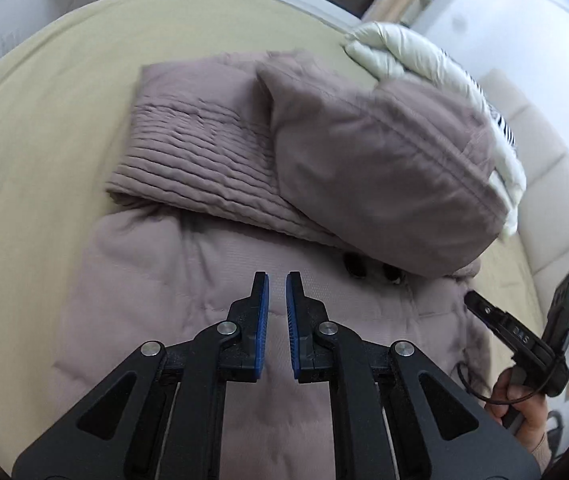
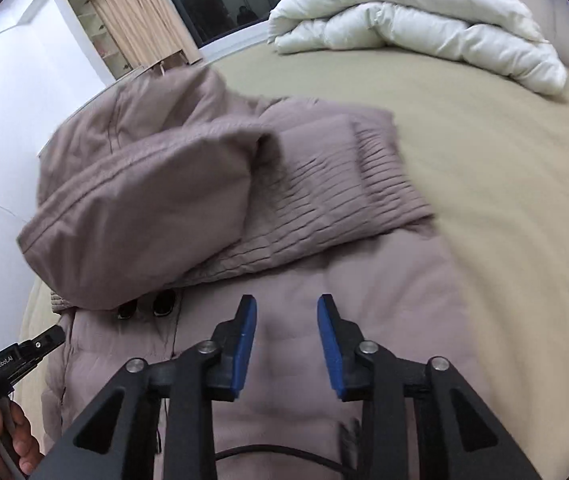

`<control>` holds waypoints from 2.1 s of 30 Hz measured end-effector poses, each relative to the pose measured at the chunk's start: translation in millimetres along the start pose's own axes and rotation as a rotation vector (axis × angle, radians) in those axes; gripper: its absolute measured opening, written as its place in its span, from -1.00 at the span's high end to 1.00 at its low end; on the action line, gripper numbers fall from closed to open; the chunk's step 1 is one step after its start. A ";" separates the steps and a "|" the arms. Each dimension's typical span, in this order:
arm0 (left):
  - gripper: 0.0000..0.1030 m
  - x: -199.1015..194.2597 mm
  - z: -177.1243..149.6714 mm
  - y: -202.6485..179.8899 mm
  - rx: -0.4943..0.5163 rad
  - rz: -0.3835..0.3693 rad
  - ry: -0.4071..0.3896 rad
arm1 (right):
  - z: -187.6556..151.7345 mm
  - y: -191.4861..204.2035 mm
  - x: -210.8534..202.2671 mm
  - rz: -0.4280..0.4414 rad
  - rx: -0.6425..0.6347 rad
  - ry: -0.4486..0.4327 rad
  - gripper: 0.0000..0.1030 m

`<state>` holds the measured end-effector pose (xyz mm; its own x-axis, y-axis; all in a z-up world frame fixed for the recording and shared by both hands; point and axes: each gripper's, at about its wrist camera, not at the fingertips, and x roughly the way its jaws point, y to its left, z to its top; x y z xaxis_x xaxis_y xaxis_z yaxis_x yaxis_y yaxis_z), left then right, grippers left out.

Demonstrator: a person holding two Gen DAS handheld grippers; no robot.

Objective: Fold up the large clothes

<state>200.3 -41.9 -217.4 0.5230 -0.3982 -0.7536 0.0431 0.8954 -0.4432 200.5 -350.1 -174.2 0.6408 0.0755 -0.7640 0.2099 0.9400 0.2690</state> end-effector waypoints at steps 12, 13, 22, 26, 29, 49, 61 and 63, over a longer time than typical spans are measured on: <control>0.84 15.2 107.4 -104.5 0.335 -0.019 -0.143 | 113.6 107.8 8.8 0.093 -0.210 -0.161 0.10; 0.84 38.3 104.7 -99.5 0.346 0.013 -0.079 | 113.2 111.6 30.2 0.077 -0.225 -0.113 0.10; 0.84 109.4 92.6 -43.0 0.299 0.019 0.040 | 62.5 97.5 115.5 0.010 -0.348 0.019 0.13; 0.84 54.1 103.8 -47.1 0.294 0.031 -0.116 | 104.4 95.3 71.2 0.074 -0.280 -0.062 0.20; 0.84 39.3 120.3 -53.2 0.310 0.045 -0.160 | 145.1 99.4 59.7 0.082 -0.230 -0.141 0.20; 0.84 131.4 161.1 -23.2 0.224 0.061 -0.029 | 141.6 96.5 148.1 0.004 -0.212 0.001 0.24; 0.84 -18.4 60.3 9.5 0.227 0.099 -0.062 | 47.2 149.5 139.6 0.026 -0.475 0.042 0.12; 0.84 -47.9 37.0 17.3 0.233 0.118 -0.074 | 56.7 150.1 116.7 0.004 -0.422 0.067 0.08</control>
<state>207.5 0.0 -171.0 0.5961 -0.2806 -0.7523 0.1682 0.9598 -0.2247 348.6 -219.1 -189.7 0.5884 0.0882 -0.8037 -0.1226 0.9923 0.0191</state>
